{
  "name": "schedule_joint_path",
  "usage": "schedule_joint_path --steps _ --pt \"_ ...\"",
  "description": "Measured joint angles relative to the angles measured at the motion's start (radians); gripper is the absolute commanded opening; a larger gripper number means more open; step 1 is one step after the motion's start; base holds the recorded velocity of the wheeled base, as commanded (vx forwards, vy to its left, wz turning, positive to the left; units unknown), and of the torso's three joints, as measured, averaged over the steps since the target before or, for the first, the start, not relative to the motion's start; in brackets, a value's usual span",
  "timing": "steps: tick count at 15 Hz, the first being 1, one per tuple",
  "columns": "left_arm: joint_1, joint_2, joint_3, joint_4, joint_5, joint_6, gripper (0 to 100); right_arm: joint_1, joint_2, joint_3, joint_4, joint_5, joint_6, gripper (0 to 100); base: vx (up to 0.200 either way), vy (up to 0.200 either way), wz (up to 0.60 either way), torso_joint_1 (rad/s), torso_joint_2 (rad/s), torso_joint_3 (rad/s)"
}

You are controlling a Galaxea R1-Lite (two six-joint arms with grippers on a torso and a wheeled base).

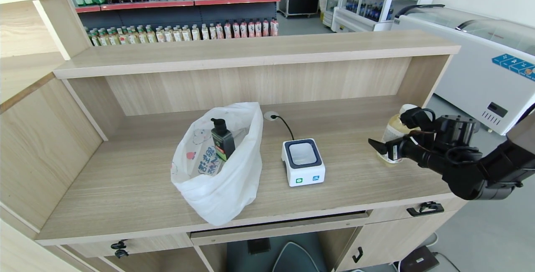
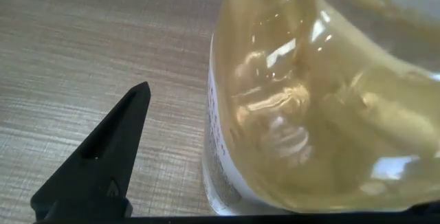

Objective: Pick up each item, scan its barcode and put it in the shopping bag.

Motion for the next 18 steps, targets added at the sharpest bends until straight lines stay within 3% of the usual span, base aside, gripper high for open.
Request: schedule_joint_path --steps 1,7,11,14,16,18 --pt "0.000 0.000 0.000 0.000 0.000 0.000 100 0.002 0.007 -0.013 -0.001 0.000 0.001 0 0.000 0.000 0.00 0.000 0.00 0.000" --pt "0.000 0.000 0.000 0.000 0.000 0.000 100 0.006 0.029 -0.072 -0.006 0.002 -0.005 0 0.000 0.000 0.00 0.000 0.00 0.000" --pt "0.000 0.000 0.000 0.000 0.000 0.000 100 0.007 0.026 -0.062 -0.010 0.001 -0.066 0 0.000 0.000 0.00 0.000 0.00 0.000" --pt "0.000 0.000 0.000 0.000 0.000 0.000 100 0.011 0.009 -0.042 0.004 0.000 -0.031 0 0.000 0.000 0.00 0.000 0.00 0.000" --pt "0.000 0.000 0.000 0.000 0.000 0.000 100 0.034 -0.039 -0.040 0.068 0.000 0.076 0 0.000 0.000 0.00 0.000 0.00 0.000" --pt "0.000 0.000 0.000 0.000 0.000 0.000 100 0.060 -0.136 -0.073 0.230 0.015 0.160 0 0.000 0.000 0.00 0.000 0.00 0.000"
